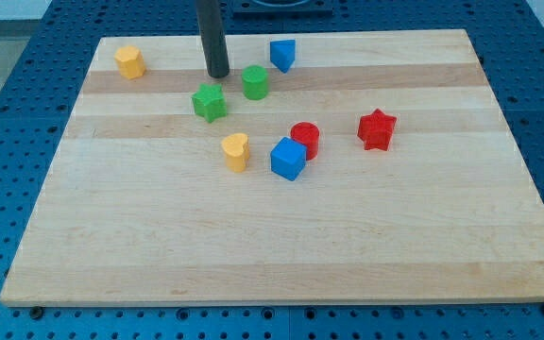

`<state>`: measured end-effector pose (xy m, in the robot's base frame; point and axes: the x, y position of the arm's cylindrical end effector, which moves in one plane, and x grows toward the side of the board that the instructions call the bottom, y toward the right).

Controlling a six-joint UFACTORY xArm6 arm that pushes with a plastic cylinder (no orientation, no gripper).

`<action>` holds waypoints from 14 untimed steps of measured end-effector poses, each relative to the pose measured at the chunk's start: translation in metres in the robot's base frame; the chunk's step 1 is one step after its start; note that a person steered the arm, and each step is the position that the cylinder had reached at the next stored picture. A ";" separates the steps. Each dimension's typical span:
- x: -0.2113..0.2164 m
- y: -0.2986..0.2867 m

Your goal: Move the green circle to the right of the blue triangle

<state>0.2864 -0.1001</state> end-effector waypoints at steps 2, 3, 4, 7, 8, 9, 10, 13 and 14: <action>0.008 0.025; -0.004 0.056; -0.011 0.084; -0.005 0.050; -0.003 0.055; 0.004 0.055; 0.008 0.055; 0.012 0.097; 0.012 0.129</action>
<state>0.2989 0.0287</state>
